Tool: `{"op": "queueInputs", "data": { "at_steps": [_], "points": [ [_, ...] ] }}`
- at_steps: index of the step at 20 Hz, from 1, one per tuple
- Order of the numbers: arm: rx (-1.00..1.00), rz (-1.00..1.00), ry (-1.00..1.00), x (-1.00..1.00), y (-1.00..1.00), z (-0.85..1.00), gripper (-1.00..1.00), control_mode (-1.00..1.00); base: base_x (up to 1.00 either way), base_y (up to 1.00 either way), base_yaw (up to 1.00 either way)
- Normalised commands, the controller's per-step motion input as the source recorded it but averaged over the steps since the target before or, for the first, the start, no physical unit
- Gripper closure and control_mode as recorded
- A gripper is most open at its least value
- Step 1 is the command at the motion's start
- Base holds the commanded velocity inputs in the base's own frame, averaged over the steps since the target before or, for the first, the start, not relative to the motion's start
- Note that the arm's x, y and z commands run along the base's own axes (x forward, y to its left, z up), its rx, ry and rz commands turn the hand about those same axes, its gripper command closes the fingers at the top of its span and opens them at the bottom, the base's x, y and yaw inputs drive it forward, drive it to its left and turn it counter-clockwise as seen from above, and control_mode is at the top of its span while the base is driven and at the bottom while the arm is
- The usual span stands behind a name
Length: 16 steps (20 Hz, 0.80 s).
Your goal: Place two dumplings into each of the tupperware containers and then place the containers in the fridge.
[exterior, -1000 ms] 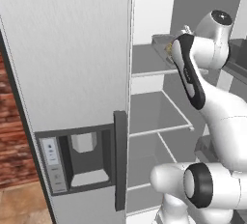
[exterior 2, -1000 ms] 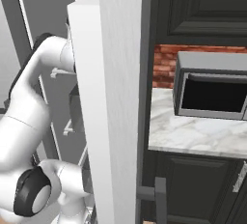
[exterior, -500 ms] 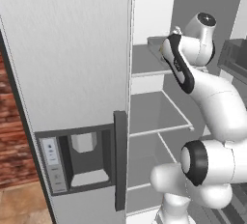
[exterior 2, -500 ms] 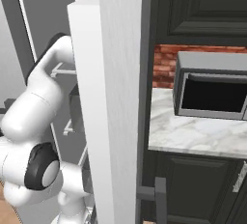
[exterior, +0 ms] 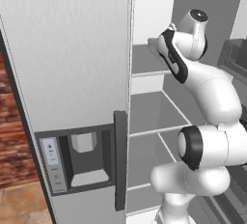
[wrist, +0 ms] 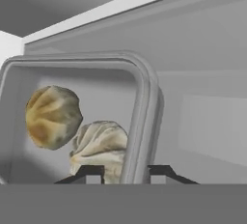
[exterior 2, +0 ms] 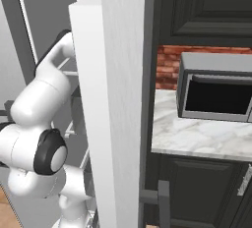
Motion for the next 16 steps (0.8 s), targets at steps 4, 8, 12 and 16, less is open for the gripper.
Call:
{"op": "queueInputs", "data": {
  "at_steps": [4, 8, 12, 16],
  "points": [
    [0.0, 0.0, 0.0, 0.0, 0.0, 0.0, -1.0, -1.0, 0.0, 0.0, 0.0],
    [0.0, 0.0, -0.05, -0.09, 0.04, -0.03, -1.0, -1.0, 0.0, 0.0, 0.0],
    [-0.02, 0.0, -0.3, -0.44, 0.17, 0.0, -1.0, -1.0, 0.0, 0.0, 0.0],
    [-0.01, -0.02, -0.26, -0.71, 0.11, 0.22, -1.0, -1.0, 0.0, 0.0, 0.0]
  ]
}}
